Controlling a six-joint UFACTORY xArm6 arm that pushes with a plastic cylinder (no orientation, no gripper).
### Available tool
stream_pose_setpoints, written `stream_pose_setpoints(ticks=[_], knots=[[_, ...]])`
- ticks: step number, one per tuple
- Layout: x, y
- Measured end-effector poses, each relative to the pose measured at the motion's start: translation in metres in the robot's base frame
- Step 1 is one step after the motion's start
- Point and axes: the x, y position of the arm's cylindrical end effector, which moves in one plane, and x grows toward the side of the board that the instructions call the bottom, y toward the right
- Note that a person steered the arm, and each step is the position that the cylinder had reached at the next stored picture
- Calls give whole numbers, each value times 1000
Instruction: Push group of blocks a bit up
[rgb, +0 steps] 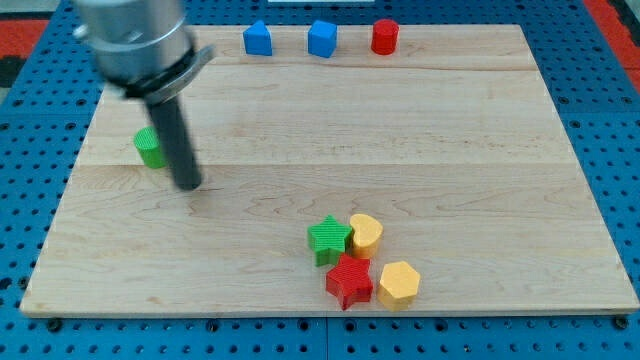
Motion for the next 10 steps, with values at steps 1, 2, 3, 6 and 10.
stream_pose_setpoints(ticks=[1, 2, 3, 6, 10], knots=[[-76, -32], [-179, -20], [-232, 1], [-121, 154], [132, 316]])
